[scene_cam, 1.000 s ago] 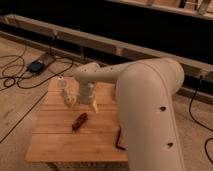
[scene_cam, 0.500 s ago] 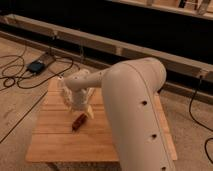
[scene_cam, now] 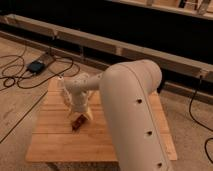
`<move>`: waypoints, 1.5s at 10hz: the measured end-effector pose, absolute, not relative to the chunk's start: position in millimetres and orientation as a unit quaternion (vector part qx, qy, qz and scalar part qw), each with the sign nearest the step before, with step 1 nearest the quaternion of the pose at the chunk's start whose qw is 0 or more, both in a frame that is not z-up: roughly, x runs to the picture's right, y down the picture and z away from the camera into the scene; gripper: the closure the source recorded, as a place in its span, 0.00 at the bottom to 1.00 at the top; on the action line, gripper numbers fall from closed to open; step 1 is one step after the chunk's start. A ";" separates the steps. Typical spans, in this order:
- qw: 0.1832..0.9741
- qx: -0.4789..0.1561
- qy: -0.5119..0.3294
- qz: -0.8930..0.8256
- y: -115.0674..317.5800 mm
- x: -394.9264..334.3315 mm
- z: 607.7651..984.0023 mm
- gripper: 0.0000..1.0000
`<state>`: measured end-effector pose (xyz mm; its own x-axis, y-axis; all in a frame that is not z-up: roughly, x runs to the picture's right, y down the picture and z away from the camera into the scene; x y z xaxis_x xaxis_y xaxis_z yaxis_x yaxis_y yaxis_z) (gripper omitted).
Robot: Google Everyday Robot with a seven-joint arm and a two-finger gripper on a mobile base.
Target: Place the pepper on the white sponge
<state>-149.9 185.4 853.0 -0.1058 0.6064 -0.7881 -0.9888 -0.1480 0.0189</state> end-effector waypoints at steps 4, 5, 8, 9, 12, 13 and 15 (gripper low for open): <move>0.585 -0.321 0.294 0.684 188.4 -147.7 857.8 0.53; 0.584 -0.319 0.297 0.685 188.6 -147.0 857.5 0.63; 0.576 -0.315 0.305 0.690 184.0 -147.5 851.5 0.95; 0.572 -0.314 0.308 0.692 180.6 -147.0 849.2 1.00; 0.550 -0.315 0.323 0.703 155.0 -139.9 841.7 1.00; 0.546 -0.317 0.328 0.703 143.3 -135.1 842.0 1.00; 0.541 -0.323 0.335 0.701 118.8 -127.7 846.1 1.00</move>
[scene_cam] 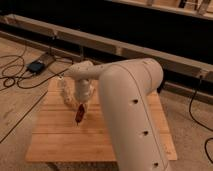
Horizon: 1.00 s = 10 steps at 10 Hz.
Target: Place the pepper on the white sponge
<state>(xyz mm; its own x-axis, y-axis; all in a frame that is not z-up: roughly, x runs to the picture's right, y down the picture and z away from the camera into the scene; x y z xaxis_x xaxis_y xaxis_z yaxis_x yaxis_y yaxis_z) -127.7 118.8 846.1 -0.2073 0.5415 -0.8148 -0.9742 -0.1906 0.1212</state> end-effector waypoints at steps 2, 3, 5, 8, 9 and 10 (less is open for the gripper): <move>0.544 -0.324 0.342 0.695 85.3 -120.4 861.3 1.00; 0.548 -0.323 0.343 0.691 69.2 -120.9 870.8 1.00; 0.558 -0.320 0.343 0.685 43.5 -124.4 889.4 1.00; 0.569 -0.312 0.335 0.683 20.8 -128.0 920.4 1.00; 0.569 -0.310 0.333 0.685 17.8 -127.3 927.9 1.00; 0.568 -0.309 0.330 0.688 13.8 -124.8 936.9 1.00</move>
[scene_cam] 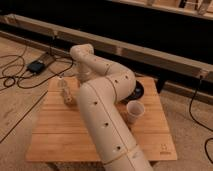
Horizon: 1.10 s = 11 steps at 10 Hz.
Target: Place the pepper on the white sponge
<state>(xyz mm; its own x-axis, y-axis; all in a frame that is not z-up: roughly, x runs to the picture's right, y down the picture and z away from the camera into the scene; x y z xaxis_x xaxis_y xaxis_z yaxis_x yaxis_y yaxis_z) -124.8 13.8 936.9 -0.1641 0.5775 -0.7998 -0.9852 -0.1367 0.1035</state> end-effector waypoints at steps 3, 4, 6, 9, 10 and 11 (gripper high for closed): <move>0.562 -0.305 0.319 0.700 3.2 -114.4 957.6 1.00; 0.561 -0.305 0.315 0.702 -0.2 -112.5 960.4 1.00; 0.558 -0.305 0.310 0.707 -5.1 -110.7 964.9 0.93; 0.552 -0.304 0.305 0.714 -10.2 -108.9 970.1 0.65; 0.550 -0.303 0.303 0.716 -12.0 -108.4 971.0 0.55; 0.549 -0.303 0.302 0.718 -13.4 -107.8 971.8 0.43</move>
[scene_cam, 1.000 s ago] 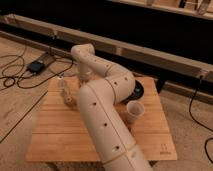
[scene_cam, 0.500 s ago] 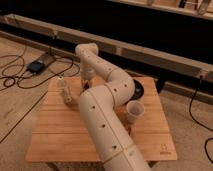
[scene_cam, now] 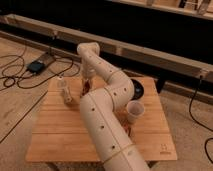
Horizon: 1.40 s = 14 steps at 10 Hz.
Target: Place the pepper on the white sponge
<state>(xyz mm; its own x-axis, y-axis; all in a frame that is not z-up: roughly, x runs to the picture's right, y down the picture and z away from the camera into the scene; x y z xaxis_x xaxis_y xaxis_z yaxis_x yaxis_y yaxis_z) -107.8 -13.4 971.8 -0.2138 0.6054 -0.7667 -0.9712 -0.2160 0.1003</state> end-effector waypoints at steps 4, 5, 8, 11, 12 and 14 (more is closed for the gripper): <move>0.546 -0.308 0.298 0.720 -12.2 -109.8 975.2 0.20; 0.545 -0.310 0.298 0.720 -11.9 -110.4 975.4 0.20; 0.545 -0.313 0.296 0.719 -11.6 -110.8 976.3 0.20; 0.542 -0.312 0.298 0.721 -12.3 -105.1 975.9 0.20; 0.538 -0.317 0.299 0.721 -11.7 -102.8 973.8 0.20; 0.532 -0.325 0.300 0.722 -11.1 -100.1 970.0 0.20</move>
